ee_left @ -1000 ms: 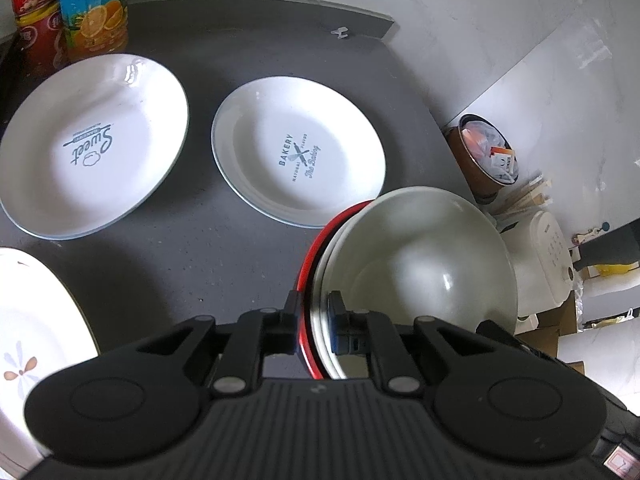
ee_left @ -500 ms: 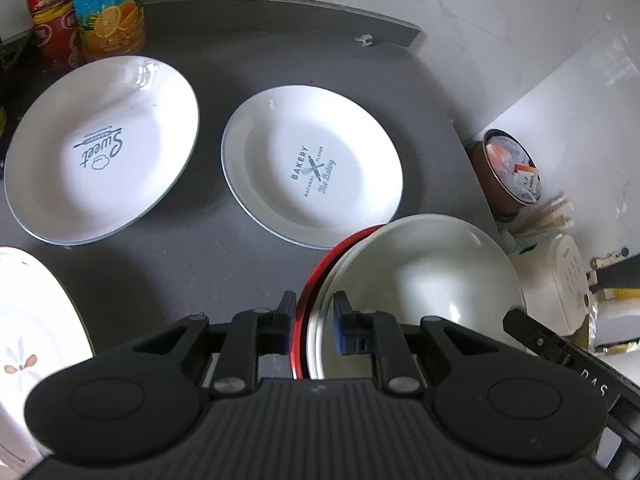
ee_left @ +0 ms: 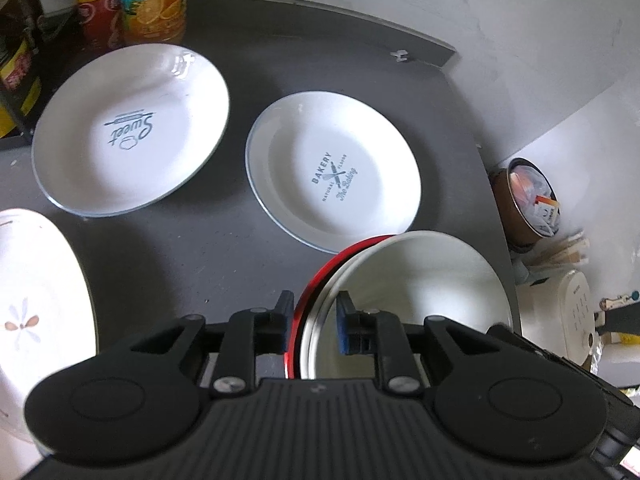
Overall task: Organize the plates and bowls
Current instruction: 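Lower the white bowl onto the stack and open the right tool, then move both tools toward the white 'Sweet' plate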
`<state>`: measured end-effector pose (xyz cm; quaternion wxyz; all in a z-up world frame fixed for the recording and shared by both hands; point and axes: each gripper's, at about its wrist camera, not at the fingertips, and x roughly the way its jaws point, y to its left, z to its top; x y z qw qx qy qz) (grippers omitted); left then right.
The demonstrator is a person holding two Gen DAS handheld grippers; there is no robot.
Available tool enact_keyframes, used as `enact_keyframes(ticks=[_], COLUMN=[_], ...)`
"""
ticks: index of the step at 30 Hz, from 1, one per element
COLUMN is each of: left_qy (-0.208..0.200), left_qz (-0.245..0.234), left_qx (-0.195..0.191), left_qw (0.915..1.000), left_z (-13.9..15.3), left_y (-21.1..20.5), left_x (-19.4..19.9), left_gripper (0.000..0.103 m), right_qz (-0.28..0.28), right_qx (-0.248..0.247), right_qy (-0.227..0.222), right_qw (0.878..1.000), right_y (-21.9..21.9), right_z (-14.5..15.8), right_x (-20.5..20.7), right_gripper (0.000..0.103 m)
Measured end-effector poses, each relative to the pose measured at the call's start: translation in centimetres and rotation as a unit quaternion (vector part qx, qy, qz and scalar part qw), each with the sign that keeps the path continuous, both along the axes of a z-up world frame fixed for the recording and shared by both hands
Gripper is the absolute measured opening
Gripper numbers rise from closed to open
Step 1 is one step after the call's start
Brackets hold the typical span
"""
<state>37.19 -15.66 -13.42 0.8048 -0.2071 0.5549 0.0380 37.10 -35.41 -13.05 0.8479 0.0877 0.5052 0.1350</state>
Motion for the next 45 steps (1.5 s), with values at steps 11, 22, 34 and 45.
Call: enact_keyframes(ticks=[11,22,34,45], left_qy=[-0.009,-0.009,0.010,0.012], left_qz=[0.023,0.076,0.115,0.119], left_qx=[0.025,0.054,0.091,0.139], left_qw=[0.9994,0.9956,0.9892,0.9831], left_z=[2.5,4.8,5.6,7.2], left_y=[0.6,3.9,5.9,7.3], left_x=[-1.0,-5.2,-8.6,-11.7], left_gripper=[0.024,0.054,0.066,0.069], right_qz=[0.036,0.089,0.150,0.193], right_qx=[0.010,0.025,0.032,0.028], right_qy=[-0.021,-0.024,-0.035,-0.061], right_qw=[0.999,0.995,0.988,0.979], right_y=[0.5,3.1,6.2,9.7], right_z=[2.1,4.1,5.6,6.3], right_x=[1.0,1.0,-0.3,-2.1], right_gripper=[0.047,0.064,0.087,0.099])
